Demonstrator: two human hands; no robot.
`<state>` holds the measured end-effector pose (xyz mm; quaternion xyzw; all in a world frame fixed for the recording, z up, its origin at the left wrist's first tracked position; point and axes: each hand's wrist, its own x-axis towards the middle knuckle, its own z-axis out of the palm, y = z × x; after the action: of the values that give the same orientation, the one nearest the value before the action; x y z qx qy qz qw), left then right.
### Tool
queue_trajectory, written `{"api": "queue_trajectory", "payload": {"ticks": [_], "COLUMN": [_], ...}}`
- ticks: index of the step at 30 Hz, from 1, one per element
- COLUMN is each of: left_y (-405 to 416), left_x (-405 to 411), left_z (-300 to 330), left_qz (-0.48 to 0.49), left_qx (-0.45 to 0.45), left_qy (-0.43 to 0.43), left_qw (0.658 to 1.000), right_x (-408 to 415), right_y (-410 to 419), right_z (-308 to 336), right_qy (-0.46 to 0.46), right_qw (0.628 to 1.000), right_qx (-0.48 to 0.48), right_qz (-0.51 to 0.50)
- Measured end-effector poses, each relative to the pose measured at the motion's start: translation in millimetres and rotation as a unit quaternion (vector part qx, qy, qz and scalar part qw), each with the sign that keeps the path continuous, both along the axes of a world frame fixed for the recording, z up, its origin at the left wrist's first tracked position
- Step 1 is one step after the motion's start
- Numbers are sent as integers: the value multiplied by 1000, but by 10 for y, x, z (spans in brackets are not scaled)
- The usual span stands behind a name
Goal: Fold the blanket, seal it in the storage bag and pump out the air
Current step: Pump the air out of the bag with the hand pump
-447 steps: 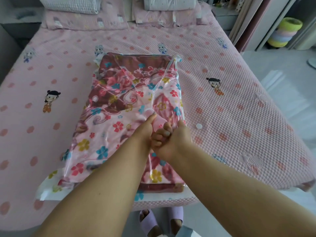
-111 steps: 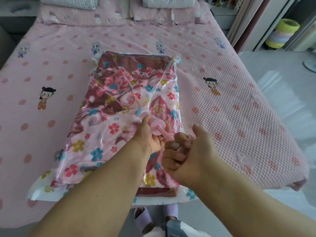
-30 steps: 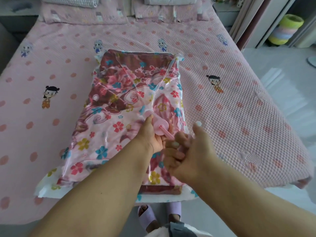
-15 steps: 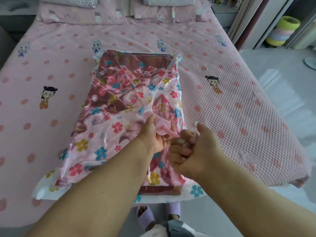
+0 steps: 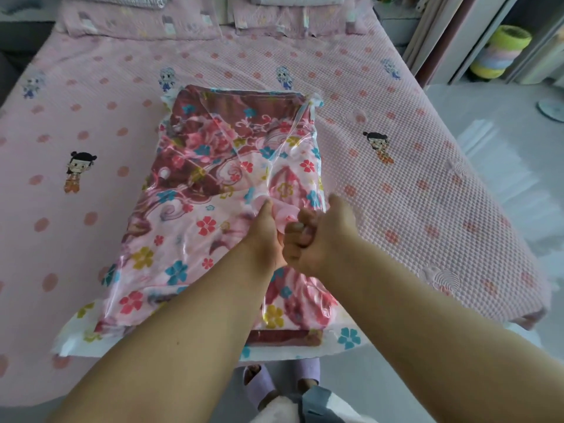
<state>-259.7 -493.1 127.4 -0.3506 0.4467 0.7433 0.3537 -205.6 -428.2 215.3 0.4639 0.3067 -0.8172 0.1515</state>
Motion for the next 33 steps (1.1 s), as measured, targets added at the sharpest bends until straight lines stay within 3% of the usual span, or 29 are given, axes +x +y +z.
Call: {"api": "queue_trajectory", "payload": {"ticks": [3,5,10,13,15,18,22,24,27,29,33], "left_y": [3,-38,-4,25,-8,-49,-12,6,-27,-41,-65], "left_x": [5,18,46,33,-12,2,16,10,-33,-32,-16], "left_z": [-41,-28,41,80,34,17,38,41,-27,-36,-23], "left_qz": [-21,-8,-8,-26,-16,3,5,-20,-19,-4,6], "left_qx": [16,4,-22,16,14,7,-26,10,19,14,-11], "left_qy": [12,17,9,9,10,9,15,16,17,20,28], "left_qw": [1000,1000,1000,999,1000,1000,1000,1000,1000,1000,1000], "right_x": [-9,231,330,-64,-22,351,328,54,19,256,439], "right_y": [-5,46,182,-44,-16,62,134,12,-10,30,107], "right_z": [-93,6,45,-70,-81,96,91,-1,-57,57,147], "right_qy": [63,50,15,13,66,51,22,11,64,54,24], "right_qw": [996,998,1000,1000,994,998,999,1000,996,998,999], "right_qx": [50,-15,-20,27,76,-8,-28,-5,56,-7,-22], "right_qz": [35,33,6,4,39,32,-13,-21,19,18,4]}}
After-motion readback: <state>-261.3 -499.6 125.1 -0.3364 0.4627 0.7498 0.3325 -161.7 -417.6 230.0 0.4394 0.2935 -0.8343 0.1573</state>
